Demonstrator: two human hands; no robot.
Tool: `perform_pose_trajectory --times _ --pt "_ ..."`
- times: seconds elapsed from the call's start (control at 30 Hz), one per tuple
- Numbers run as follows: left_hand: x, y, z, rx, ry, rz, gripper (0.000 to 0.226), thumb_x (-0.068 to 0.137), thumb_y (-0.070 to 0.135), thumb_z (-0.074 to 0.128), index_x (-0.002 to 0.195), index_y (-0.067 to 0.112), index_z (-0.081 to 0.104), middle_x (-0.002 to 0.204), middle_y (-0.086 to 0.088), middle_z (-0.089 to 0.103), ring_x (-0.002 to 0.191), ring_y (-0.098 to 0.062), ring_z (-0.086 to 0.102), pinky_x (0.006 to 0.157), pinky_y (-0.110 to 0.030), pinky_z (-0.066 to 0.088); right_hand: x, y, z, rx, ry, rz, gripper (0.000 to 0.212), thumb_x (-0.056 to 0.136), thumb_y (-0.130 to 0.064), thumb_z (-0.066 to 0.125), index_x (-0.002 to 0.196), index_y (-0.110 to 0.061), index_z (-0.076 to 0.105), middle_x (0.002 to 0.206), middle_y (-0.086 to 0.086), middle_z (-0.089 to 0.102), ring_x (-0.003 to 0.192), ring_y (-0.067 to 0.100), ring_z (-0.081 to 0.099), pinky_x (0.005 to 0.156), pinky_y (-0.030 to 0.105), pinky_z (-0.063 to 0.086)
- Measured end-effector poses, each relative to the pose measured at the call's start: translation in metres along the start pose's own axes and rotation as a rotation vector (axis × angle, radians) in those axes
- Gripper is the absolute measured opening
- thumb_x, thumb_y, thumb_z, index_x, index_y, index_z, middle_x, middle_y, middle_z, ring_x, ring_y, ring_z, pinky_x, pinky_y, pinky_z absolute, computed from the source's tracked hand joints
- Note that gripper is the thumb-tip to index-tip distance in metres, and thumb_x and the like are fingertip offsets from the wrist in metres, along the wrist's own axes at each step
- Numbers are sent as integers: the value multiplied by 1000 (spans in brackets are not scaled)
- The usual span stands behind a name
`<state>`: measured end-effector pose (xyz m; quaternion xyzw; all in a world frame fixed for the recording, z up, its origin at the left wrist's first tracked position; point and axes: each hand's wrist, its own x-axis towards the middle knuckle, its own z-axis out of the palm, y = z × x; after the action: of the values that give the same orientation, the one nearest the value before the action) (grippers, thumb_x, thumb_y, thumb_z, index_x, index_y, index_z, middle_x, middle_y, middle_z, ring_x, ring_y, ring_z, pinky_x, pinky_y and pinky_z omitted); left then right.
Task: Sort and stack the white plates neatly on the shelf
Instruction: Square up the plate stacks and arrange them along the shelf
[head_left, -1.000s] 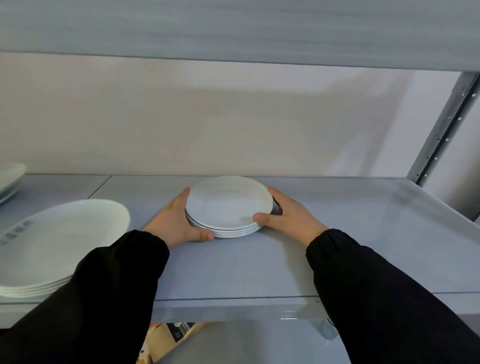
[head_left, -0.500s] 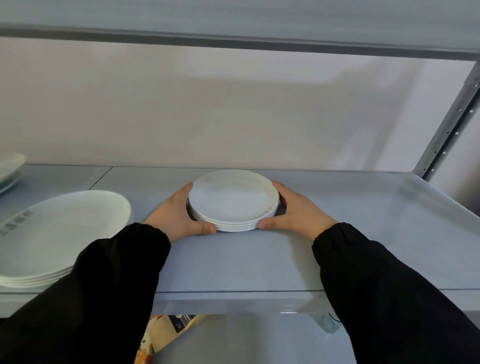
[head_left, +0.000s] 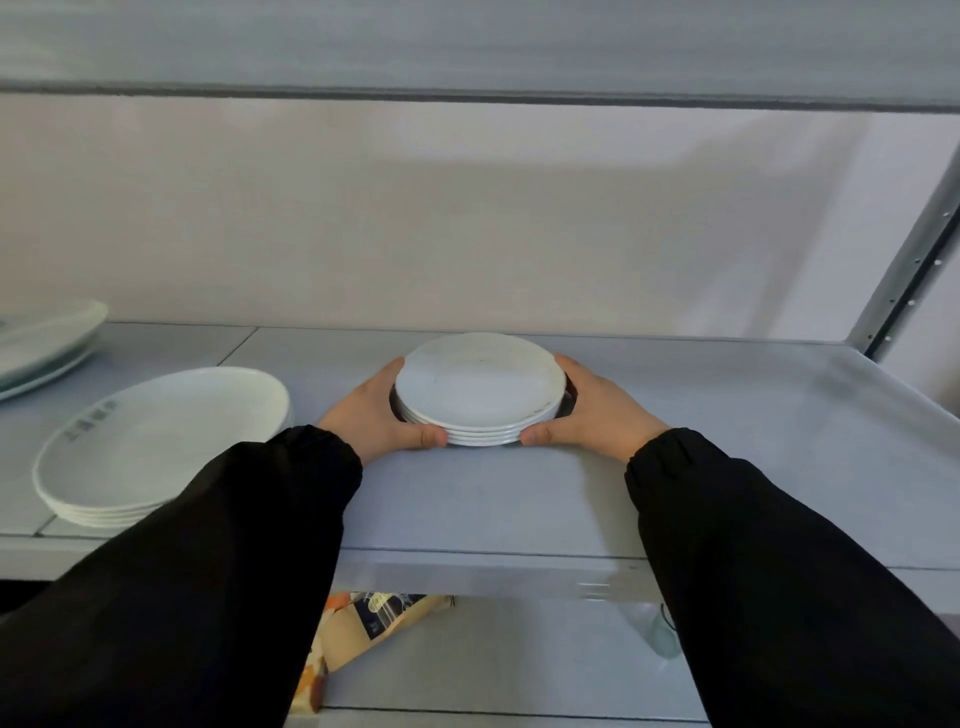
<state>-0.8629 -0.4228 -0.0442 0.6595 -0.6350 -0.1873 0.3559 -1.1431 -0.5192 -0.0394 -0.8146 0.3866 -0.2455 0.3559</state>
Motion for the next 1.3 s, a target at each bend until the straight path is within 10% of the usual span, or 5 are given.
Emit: perform_pose_trajectory --times 0.47,0.97,1.3 --pt "-68 -7 -21 19 -90 -71 127 46 79 77 149 34 19 142 10 46 126 -11 48 106 -39 42 -45 -34 26 -82 -61 75 103 60 -53 91 147 -41 37 138 -24 52 132 5 44 103 27 36" --pt "-131 -26 -48 225 -12 26 117 68 77 60 153 24 0 152 0 36 136 -19 38 105 -27 32 -82 -71 82 -151 -3 67 100 55 -73 84 139 -56 32 141 -17 50 131 15 47 110 47 40" --pt "-131 -35 -51 77 26 126 93 69 80 57 142 30 31 138 6 52 123 -14 50 101 -34 43 -86 -69 86 -166 62 74 101 55 -73 82 141 -43 38 135 -21 56 126 9 51 103 37 45"
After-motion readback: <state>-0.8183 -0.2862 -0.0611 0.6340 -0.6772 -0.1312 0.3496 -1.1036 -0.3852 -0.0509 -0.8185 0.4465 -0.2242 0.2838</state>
